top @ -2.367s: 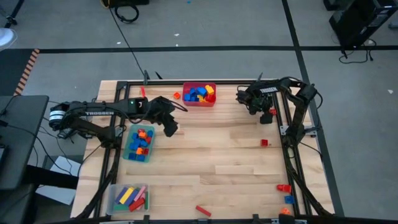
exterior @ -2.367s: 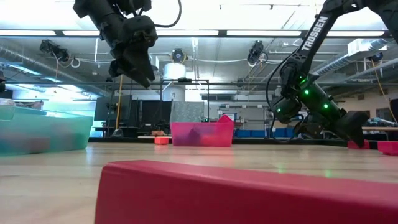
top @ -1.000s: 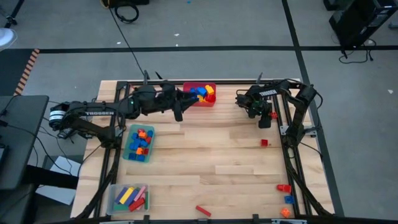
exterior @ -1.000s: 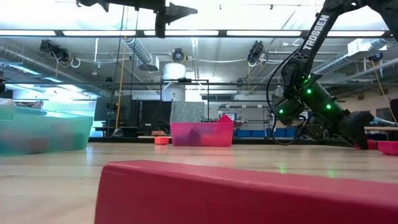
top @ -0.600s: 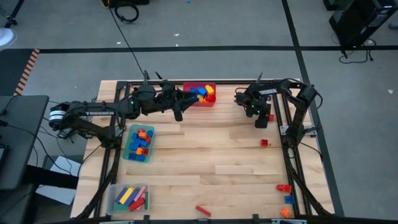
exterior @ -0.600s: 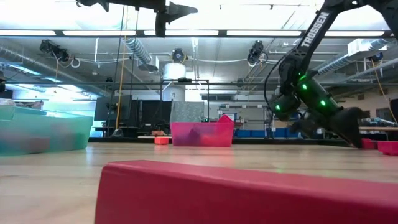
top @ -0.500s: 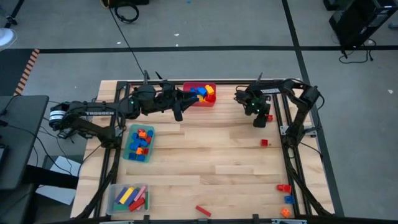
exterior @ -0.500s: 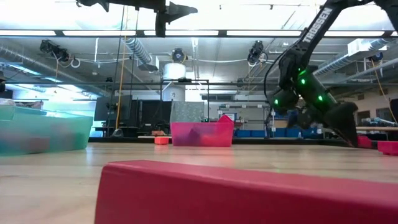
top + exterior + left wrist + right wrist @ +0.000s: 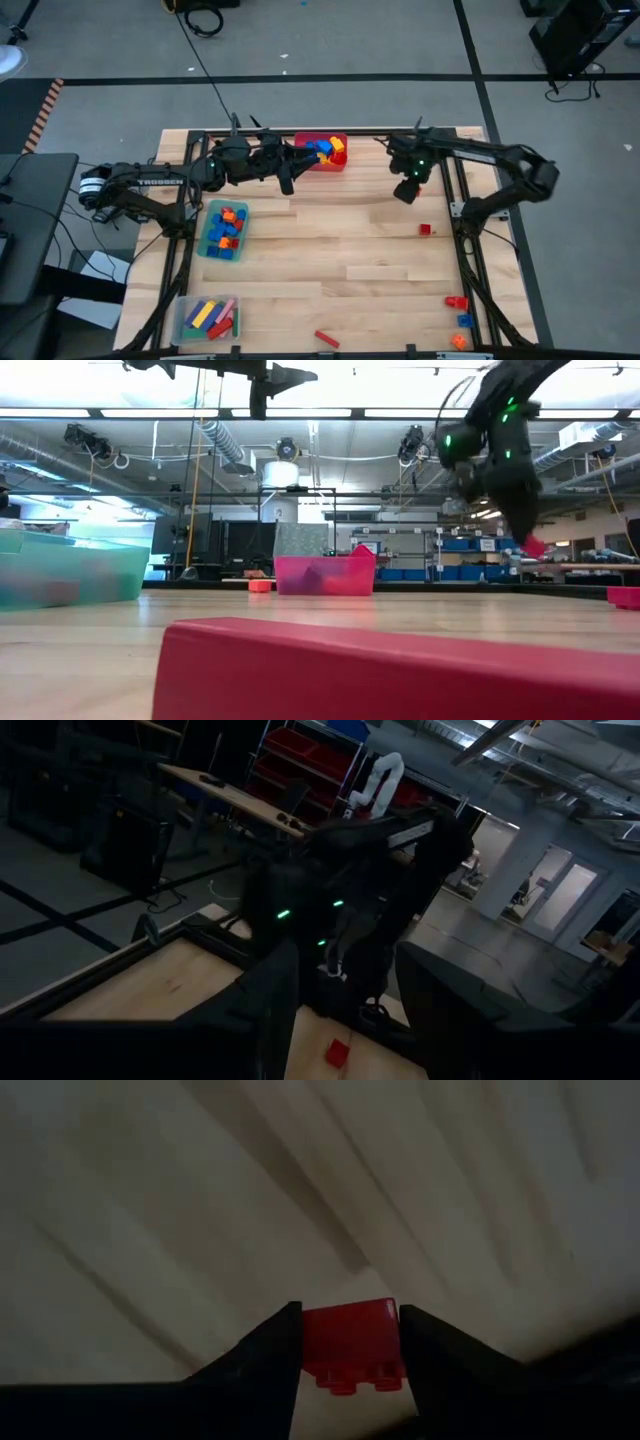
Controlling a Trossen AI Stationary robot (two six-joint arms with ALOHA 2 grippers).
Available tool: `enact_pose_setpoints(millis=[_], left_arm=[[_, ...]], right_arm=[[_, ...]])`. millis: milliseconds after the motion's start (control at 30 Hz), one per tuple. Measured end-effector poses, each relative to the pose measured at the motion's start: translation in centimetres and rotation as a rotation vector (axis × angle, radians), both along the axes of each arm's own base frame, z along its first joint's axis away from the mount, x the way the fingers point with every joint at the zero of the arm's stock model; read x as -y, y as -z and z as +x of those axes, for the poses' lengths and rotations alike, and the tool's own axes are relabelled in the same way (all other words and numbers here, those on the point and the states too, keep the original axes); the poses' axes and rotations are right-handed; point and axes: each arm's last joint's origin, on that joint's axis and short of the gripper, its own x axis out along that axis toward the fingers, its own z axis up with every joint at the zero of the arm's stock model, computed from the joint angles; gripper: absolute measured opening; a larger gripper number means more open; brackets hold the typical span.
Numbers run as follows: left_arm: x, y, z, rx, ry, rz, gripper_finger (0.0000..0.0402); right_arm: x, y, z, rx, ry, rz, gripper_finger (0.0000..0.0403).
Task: Sort blocks by size
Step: Put the red 4 studded building block into the teal bin
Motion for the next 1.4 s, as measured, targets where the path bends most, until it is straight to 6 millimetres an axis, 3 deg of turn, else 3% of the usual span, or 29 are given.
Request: enact_pose_setpoints(millis=[467,633,833,1133,1400], left_arm=[[0.0,0.0,0.0,0.000,0.000,0.000,0.0177],[0.0,0.0,0.0,0.000,0.000,0.000,0.0177],[0.0,0.0,0.0,0.003,0.005,-0.011,0.0177],[0.6,0.1,0.2,-0.078,-0.046,0.283,0.0180],[2.4,0.1,0.4,-0.194,-0.166,0.604,0.0196]], right_arm=[[-7.2,-8.0,1.4,0.672,0.161,-0.163,0.0169],[-8.7,-9.6,1.8,0.838,0.189,-0.210,0.0169],[-9.9,-10.2,2.4,0.909,0.201,-0.258,0.0169],[-10.4,-11.0,2.9,0.996,0.236,-0.381,0.0169],[-9.9,-13.6,4.0,1.276,0.222,-0.448,0.0169]])
